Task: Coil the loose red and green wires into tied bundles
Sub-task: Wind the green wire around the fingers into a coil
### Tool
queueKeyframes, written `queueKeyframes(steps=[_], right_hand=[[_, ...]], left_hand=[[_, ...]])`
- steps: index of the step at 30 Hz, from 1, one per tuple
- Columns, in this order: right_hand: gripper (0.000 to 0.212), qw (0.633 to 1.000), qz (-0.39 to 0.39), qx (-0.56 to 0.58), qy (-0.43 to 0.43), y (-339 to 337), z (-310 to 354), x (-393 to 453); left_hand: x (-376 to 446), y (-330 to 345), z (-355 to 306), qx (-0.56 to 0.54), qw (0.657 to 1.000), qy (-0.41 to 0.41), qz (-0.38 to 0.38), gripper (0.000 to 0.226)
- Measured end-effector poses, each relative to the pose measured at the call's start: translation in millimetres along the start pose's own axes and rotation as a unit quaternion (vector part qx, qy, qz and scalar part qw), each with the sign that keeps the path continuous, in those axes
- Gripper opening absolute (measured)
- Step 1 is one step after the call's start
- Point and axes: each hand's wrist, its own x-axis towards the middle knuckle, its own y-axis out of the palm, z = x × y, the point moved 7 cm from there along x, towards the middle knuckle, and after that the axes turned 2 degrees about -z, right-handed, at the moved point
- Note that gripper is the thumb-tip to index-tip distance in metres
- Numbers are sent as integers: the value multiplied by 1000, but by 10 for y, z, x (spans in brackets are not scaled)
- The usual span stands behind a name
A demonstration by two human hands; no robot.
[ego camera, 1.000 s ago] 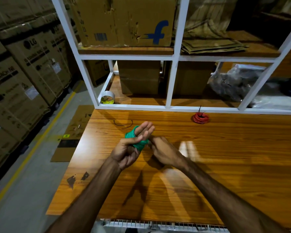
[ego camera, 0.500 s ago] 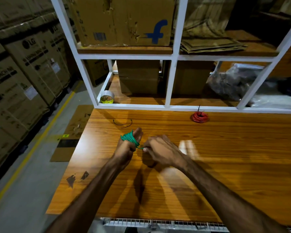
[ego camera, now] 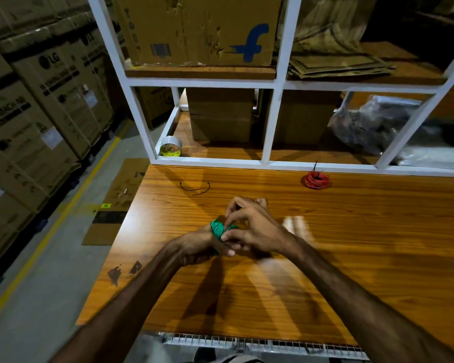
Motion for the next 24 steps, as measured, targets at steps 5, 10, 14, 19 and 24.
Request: queueKeyframes(steps=[5,10,14,19,24], right_hand=[[21,984,-17,165,59,144,-121,-37],[15,957,-35,268,103,212,-202,-71],[17,944,-60,306,109,241,-231,-107],[37,899,-10,400,176,353,-318,-126],[35,870,53,438,222,420,-321,-148]], left_hand=[[-47,120,10,-6,997,-43,61,46],[-37,89,45,-24,995,-73,56,43],[-23,93,34,-34,996,-62,57,37],[-42,135,43,-15,993,-70,96,38],[-42,165,10,-3,991,-64,117,39]])
